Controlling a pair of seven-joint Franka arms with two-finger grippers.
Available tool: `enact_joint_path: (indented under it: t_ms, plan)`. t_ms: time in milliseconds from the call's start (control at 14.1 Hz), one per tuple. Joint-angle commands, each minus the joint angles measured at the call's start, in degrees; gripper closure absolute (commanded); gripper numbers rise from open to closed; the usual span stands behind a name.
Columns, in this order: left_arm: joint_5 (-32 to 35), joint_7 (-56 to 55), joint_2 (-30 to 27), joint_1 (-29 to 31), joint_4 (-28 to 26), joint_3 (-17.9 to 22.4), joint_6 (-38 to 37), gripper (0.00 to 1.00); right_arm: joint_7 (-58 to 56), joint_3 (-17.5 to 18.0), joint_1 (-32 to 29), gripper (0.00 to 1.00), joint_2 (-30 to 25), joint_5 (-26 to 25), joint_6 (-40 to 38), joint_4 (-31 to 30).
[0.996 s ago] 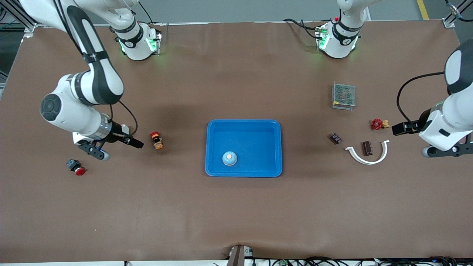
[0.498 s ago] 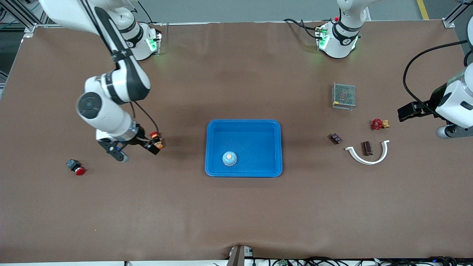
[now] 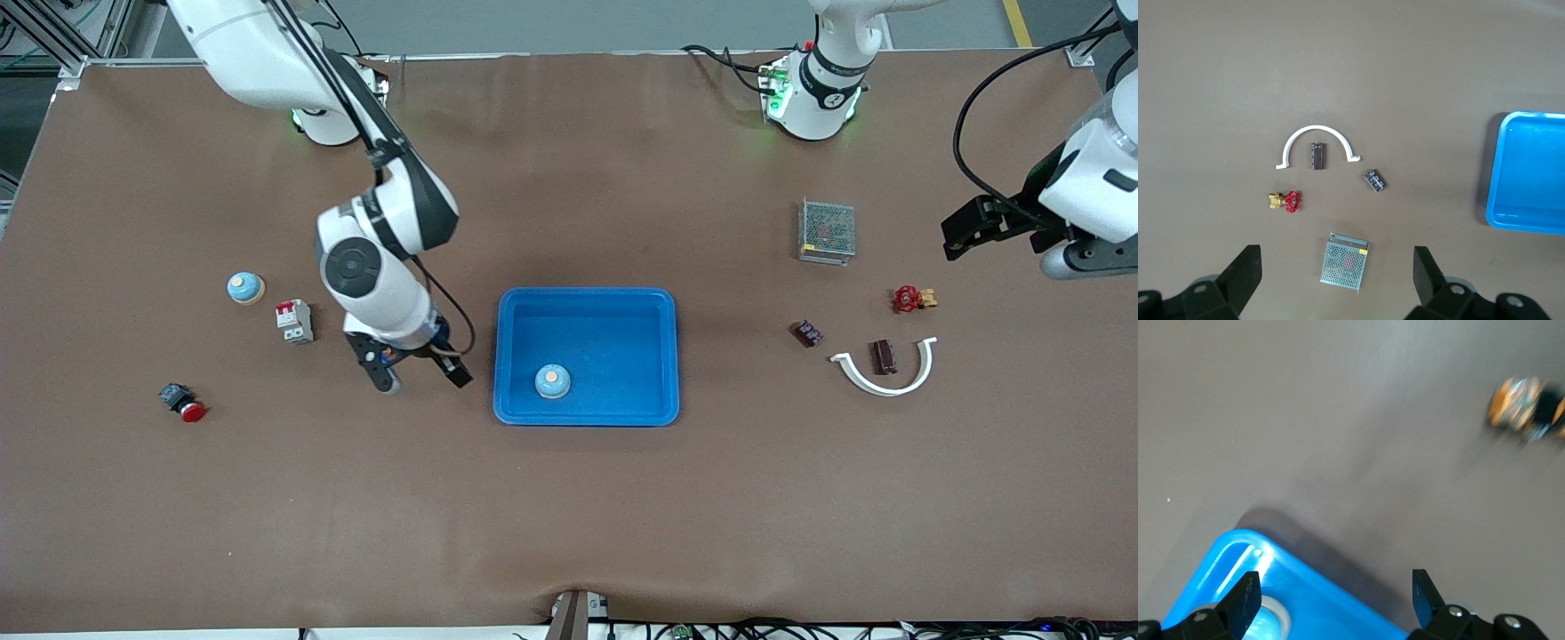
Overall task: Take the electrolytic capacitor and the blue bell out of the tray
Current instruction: 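Raise the left arm to rest while the right gripper returns to the tray, then lower the right gripper onto the second bell and grasp it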
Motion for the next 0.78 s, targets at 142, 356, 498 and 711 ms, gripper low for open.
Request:
enact_joint_path:
  t_ms: [142, 356, 498, 711]
  plan:
    - [-1.42, 1.13, -6.25, -4.48, -7.81, 5.77, 2.33, 0.00, 13.02, -0.72, 2.89, 0.00, 9.64, -1.38, -0.62, 11.49]
    - [-3.62, 1.13, -7.58, -3.86, -10.55, 5.77, 5.07, 0.00, 19.52, -0.80, 4.73, 0.00, 13.24, -1.47, -0.79, 16.23]
    - [-3.62, 1.13, -7.40, -3.69, -10.29, 5.77, 5.07, 0.00, 22.51, -0.89, 5.53, 0.00, 14.92, -1.90, -1.41, 19.22]
    - [-3.71, 1.13, -7.40, -3.60, -10.29, 5.86, 5.24, 0.00, 29.00, -1.41, 7.37, 0.00, 17.55, -2.52, -3.50, 23.52]
